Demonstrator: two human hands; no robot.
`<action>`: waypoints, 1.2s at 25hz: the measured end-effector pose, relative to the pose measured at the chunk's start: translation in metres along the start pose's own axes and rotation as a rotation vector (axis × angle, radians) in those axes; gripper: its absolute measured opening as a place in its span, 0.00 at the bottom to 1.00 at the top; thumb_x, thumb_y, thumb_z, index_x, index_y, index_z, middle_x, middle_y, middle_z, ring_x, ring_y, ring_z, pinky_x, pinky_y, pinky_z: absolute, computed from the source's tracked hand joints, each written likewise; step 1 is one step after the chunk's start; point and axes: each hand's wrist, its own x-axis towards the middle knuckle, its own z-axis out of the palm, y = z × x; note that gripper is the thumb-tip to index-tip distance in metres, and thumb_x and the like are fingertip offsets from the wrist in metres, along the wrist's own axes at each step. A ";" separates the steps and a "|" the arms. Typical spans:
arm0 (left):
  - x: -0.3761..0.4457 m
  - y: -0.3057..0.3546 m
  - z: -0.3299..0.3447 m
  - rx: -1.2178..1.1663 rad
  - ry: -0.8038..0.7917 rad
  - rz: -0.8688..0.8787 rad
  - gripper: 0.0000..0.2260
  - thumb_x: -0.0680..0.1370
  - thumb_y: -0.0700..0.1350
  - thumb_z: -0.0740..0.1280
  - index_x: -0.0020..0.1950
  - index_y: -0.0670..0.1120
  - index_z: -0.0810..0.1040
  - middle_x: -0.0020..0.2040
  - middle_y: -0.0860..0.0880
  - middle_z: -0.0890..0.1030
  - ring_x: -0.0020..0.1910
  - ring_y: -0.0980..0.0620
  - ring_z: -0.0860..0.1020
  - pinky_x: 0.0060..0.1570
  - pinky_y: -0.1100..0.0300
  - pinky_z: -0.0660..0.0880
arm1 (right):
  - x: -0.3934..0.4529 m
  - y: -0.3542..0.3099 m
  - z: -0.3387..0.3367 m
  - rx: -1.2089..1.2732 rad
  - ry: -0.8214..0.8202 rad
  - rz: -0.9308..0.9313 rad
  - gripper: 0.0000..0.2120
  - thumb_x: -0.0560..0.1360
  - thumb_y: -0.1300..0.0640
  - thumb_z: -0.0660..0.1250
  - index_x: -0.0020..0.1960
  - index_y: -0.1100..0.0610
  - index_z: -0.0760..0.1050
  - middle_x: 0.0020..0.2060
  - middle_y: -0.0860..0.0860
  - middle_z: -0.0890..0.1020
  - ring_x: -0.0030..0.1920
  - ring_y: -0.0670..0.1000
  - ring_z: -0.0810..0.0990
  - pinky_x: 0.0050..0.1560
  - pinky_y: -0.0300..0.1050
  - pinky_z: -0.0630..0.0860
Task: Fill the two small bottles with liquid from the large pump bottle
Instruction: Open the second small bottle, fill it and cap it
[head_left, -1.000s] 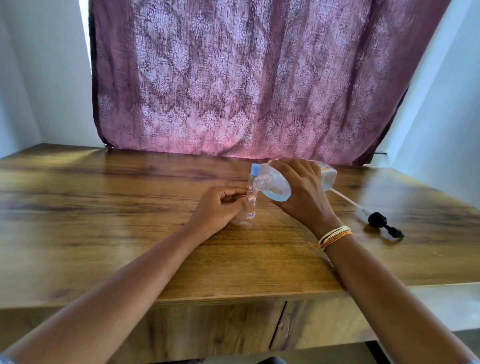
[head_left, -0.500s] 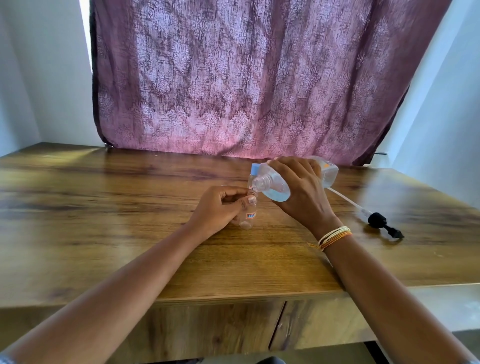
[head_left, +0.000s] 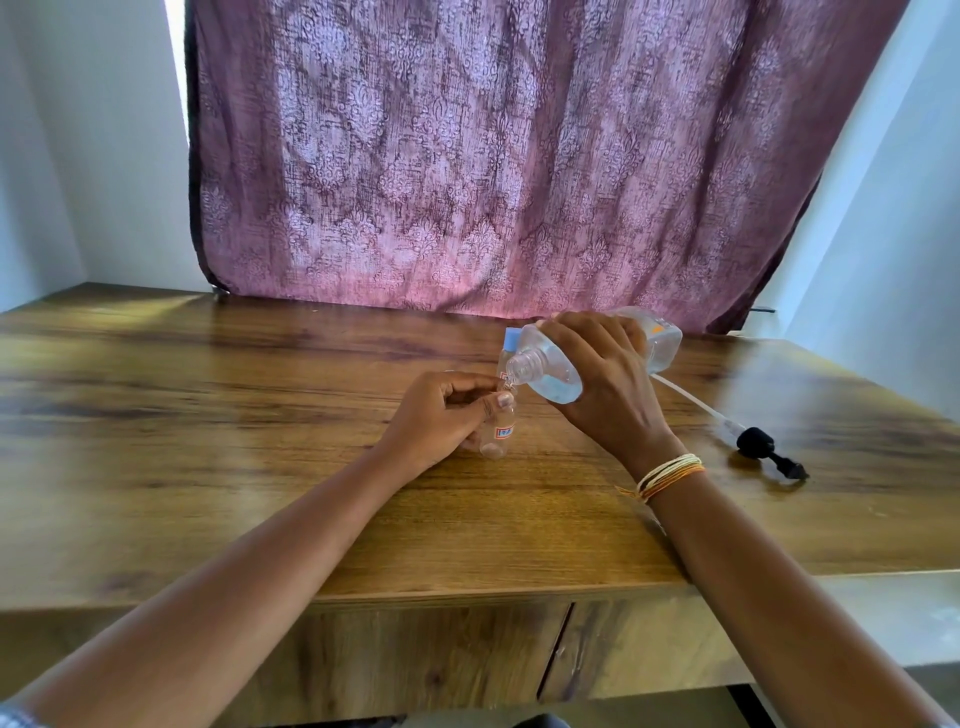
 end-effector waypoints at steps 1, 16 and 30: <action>0.000 0.000 0.000 0.000 0.002 -0.008 0.10 0.74 0.42 0.71 0.54 0.44 0.83 0.41 0.53 0.86 0.37 0.56 0.84 0.33 0.58 0.81 | 0.000 0.000 0.000 0.000 0.002 0.000 0.21 0.70 0.47 0.71 0.61 0.54 0.76 0.56 0.51 0.80 0.58 0.55 0.77 0.59 0.59 0.69; 0.000 -0.001 0.001 -0.002 -0.002 -0.014 0.10 0.74 0.42 0.71 0.54 0.43 0.83 0.37 0.56 0.84 0.33 0.60 0.82 0.31 0.62 0.79 | 0.000 0.001 -0.001 -0.014 0.005 0.016 0.22 0.70 0.49 0.72 0.61 0.54 0.76 0.57 0.51 0.80 0.60 0.55 0.76 0.60 0.60 0.68; 0.000 -0.003 -0.001 0.032 0.007 -0.013 0.08 0.74 0.44 0.71 0.52 0.50 0.84 0.45 0.50 0.86 0.45 0.47 0.85 0.41 0.46 0.83 | 0.000 0.001 -0.001 -0.017 0.020 0.004 0.22 0.70 0.49 0.73 0.61 0.54 0.76 0.57 0.52 0.80 0.60 0.55 0.76 0.59 0.61 0.69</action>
